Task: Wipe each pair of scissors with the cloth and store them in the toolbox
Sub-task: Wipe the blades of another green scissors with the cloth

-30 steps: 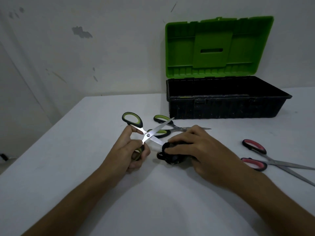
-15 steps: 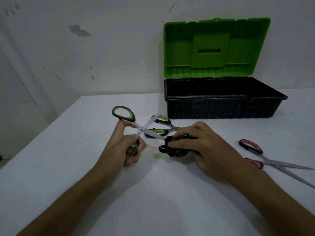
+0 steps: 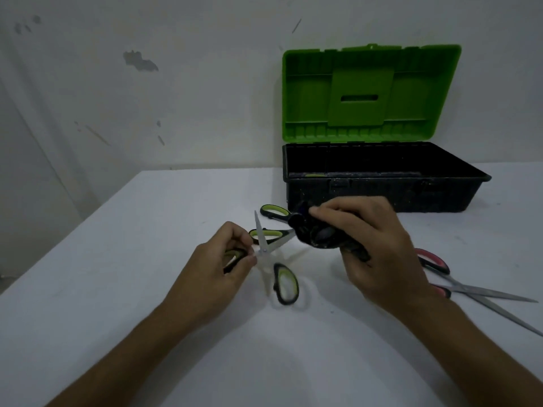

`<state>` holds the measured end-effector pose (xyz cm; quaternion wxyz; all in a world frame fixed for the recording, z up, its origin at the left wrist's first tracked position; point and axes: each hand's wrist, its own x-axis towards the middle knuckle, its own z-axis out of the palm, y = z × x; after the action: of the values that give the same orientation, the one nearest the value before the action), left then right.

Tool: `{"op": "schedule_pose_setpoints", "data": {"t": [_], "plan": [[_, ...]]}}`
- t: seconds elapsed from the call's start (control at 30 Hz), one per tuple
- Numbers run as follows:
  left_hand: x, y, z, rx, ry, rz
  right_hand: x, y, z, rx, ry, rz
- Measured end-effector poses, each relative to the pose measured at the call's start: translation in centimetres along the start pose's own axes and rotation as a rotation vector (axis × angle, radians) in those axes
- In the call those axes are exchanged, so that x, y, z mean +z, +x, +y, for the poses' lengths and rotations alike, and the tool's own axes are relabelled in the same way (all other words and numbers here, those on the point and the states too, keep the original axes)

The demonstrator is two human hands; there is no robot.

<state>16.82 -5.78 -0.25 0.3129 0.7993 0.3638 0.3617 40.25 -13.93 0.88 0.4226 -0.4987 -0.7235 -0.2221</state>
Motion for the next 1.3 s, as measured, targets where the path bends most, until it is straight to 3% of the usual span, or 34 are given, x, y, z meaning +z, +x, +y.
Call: {"op": "schedule_pose_setpoints", "data": {"t": [0.27, 0.6, 0.97, 1.1, 1.3], "plan": [[0.4, -0.1, -0.1, -0.011, 0.080, -0.014, 1.5, -1.0, 0.1, 0.204, 0.043, -0.208], [1.0, -0.3, -0.1, -0.046, 0.102, -0.005, 1.9, -1.0, -1.0, 0.104, -0.030, -0.448], [1.0, -0.3, -0.3, -0.033, 0.021, -0.103, 1.7, -0.6, -0.6, 0.022, -0.082, -0.192], [1.0, -0.1, -0.4, -0.068, -0.068, -0.116, 1.7, -0.8, -1.0, -0.089, -0.068, -0.265], [0.6, 0.0, -0.5, -0.084, -0.106, -0.082, 2.3, -1.0, -1.0, -0.102, -0.116, -0.322]]}}
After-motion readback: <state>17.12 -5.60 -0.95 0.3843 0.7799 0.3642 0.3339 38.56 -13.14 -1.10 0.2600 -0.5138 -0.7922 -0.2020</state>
